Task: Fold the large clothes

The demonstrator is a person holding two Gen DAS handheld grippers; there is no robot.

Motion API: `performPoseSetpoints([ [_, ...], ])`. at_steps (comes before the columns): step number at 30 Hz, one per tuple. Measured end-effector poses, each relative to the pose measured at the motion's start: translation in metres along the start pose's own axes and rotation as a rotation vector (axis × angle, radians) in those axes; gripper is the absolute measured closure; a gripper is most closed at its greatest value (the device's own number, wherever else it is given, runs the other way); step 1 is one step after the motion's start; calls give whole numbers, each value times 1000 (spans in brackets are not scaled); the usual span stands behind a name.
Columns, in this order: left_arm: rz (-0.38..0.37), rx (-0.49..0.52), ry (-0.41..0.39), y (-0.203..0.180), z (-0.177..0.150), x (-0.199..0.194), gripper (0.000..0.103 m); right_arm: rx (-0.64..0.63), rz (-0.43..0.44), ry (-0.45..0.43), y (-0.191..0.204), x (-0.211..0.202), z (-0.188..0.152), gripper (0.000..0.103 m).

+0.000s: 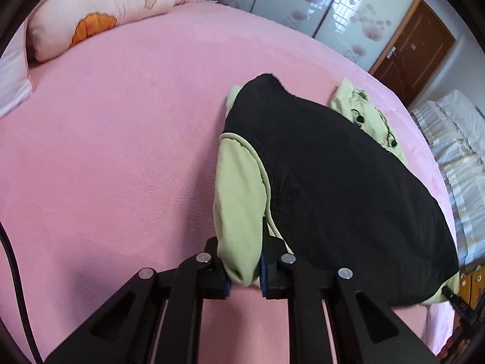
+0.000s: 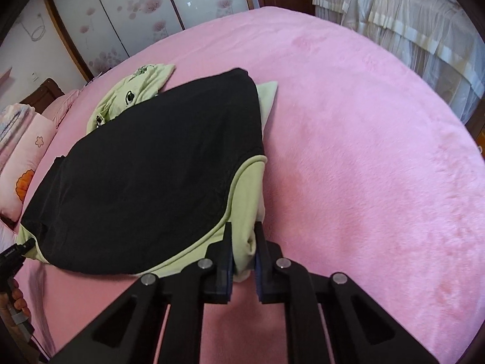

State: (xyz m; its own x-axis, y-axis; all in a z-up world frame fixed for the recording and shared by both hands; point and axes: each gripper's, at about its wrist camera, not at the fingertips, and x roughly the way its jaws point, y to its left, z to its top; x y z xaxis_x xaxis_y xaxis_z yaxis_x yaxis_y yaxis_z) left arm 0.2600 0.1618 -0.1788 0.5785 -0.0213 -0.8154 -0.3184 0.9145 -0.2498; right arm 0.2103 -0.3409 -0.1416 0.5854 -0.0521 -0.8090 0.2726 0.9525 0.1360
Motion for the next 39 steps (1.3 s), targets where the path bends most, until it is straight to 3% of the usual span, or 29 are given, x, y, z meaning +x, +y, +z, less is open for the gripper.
performPoseSetpoints([
  [7,30,23,16,1,-22,-42,93,-26,-38,10,2,-36,-18,95],
  [17,12,37,153,36,-91,-89,91,-21,-60,95,-21,-82,-88,94],
  [21,99,94,161,39,-99,-100,77,-60,-138,118,-23,-87,-98,84],
  [24,171,110,117,37,-90,-116,71,-54,-171,83,-23,-106,-95,81],
  [26,208,132,66,33,-75,-128,65,-63,-182,35,-21,-120,-89,70],
  [28,222,144,15,29,-57,-139,45,-87,-190,-12,-10,-132,-83,61],
  [29,218,151,-8,24,-51,-144,43,-102,-182,-29,-5,-135,-77,61],
  [33,187,216,-68,-9,-12,-148,41,-180,-110,-77,29,-140,-38,60],
  [39,99,320,-74,-81,57,-115,40,-279,-47,-137,89,-117,46,60],
])
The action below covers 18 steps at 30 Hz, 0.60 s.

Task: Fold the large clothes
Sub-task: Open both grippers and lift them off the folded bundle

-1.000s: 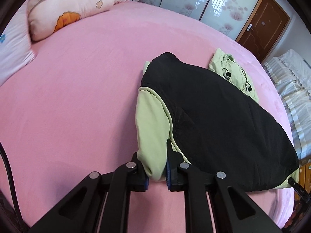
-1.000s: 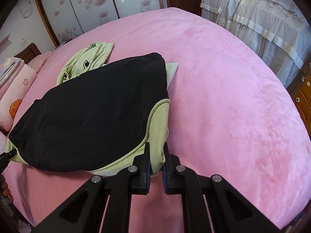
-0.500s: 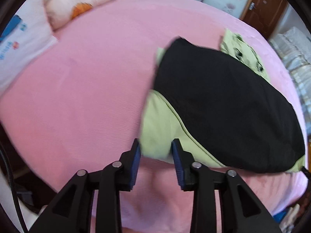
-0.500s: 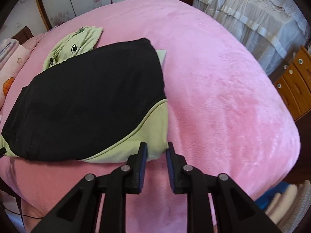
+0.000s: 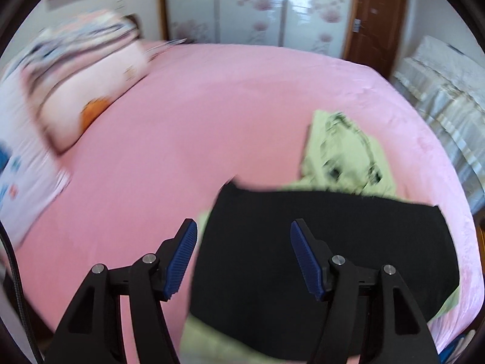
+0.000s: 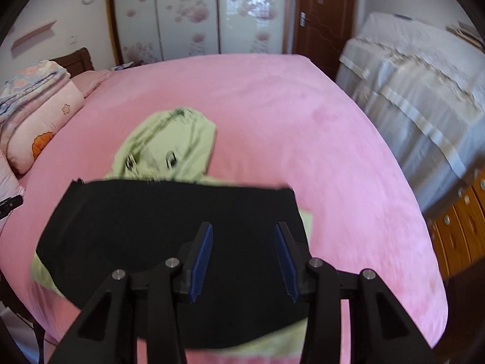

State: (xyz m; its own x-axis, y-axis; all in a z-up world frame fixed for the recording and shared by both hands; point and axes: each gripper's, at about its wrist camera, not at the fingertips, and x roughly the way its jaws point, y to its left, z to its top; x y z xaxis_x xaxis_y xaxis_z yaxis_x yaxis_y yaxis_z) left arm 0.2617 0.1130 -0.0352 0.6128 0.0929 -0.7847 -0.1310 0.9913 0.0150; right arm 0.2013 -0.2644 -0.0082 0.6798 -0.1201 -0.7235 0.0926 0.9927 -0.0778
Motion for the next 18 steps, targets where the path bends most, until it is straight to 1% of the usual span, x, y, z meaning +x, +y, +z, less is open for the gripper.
performPoseSetpoints([
  [3,-21,89,-25,-33,49,33,38,0,25,14,7,38,51,60],
  [4,-28,114,-28,-45,68,49,35,17,44,23,7,55,70,60],
  [5,-34,125,-23,-52,80,63,35,37,55,25,7,70,87,60],
  [7,-59,119,-4,-69,113,98,35,54,93,52,11,112,124,59],
  [10,-104,123,60,-95,157,168,35,72,125,111,20,181,163,59],
  [12,-63,119,77,-109,172,209,35,86,121,147,25,224,176,59],
  [13,-63,118,98,-116,180,232,35,97,119,170,28,247,181,59],
  [14,-63,113,118,-121,183,248,35,113,119,191,29,267,185,59],
  [15,-67,107,147,-126,186,269,35,136,128,215,31,290,187,59],
  [17,-46,102,193,-131,180,304,35,172,147,240,30,317,186,59],
  [18,-50,99,209,-133,179,316,35,184,165,252,30,331,184,59],
])
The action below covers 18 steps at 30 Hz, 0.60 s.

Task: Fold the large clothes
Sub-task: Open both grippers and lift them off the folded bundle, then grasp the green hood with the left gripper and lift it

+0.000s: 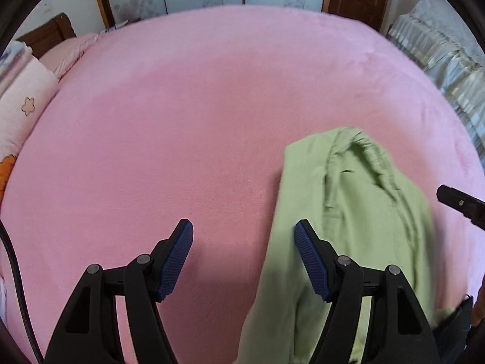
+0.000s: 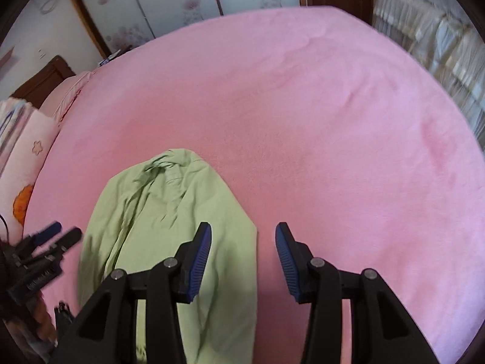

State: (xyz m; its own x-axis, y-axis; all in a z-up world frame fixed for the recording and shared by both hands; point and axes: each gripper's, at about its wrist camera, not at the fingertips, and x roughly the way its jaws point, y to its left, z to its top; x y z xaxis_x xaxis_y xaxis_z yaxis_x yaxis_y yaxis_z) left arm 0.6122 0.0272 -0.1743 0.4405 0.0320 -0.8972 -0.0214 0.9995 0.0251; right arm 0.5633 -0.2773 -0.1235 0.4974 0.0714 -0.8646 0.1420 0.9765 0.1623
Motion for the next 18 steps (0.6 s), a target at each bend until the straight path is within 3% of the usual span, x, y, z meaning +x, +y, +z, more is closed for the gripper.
performPoseSetpoints([
  [5,-34,-33,64,2,0,50,35,-14,12,72,5,48,4,59],
  [6,-52,-48,55,4,0,53,41,-23,2,75,8,55,2,59],
  [7,-75,-58,43,6,0,53,62,-36,-5,68,11,59,1,59],
  [8,-116,-68,34,8,1,52,78,-56,-14,60,15,60,-2,67],
  [9,-149,-73,36,8,2,49,99,-84,-23,50,20,59,-5,82],
  [10,-146,-67,32,9,3,47,100,-103,-28,52,24,58,-7,100],
  [14,-41,28,-72,-6,2,6,102,-131,-44,-31,33,20,-11,100],
  [18,-69,4,-160,4,-4,-62,102,-121,40,-154,36,-55,-22,100],
])
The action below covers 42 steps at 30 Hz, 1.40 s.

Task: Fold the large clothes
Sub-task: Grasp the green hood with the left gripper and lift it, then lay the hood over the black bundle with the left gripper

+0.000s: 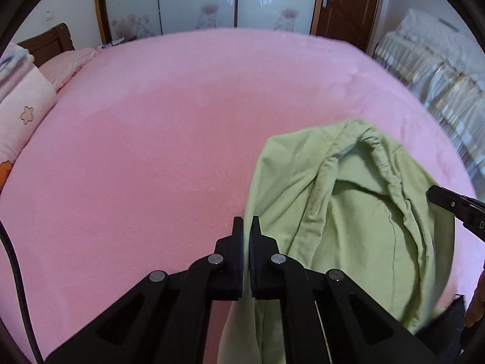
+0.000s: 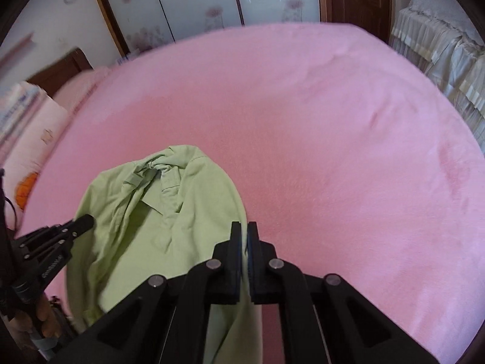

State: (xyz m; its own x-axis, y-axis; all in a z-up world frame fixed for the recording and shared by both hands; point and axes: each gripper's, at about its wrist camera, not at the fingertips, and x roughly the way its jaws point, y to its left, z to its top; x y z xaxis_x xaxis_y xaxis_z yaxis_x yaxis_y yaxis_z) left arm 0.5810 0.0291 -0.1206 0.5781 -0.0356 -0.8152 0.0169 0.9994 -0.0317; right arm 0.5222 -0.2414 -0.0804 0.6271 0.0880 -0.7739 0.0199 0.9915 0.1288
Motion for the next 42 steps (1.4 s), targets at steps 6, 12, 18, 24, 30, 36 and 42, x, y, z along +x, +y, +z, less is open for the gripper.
performPoseSetpoints([
  [6,-94,21,-95,21,-38,-143,102,-68,142,-160,24,-148,-44,100],
  [12,-166,-31,14,41,-131,-216,101,-187,135,-194,56,-229,-161,100],
  [18,-157,-96,127,55,-230,-206,101,-218,9,-108,53,-202,-253,99],
  [24,-183,-178,226,61,-291,-175,101,-120,-31,-31,32,-180,-302,99],
  [30,-335,-258,225,57,-312,-171,88,-12,19,-1,12,-199,-330,61],
  [36,-480,-309,217,33,-322,-150,78,44,133,-34,18,-215,-327,45],
  [42,-494,-381,224,24,-335,-122,66,28,190,46,37,-173,-323,64],
])
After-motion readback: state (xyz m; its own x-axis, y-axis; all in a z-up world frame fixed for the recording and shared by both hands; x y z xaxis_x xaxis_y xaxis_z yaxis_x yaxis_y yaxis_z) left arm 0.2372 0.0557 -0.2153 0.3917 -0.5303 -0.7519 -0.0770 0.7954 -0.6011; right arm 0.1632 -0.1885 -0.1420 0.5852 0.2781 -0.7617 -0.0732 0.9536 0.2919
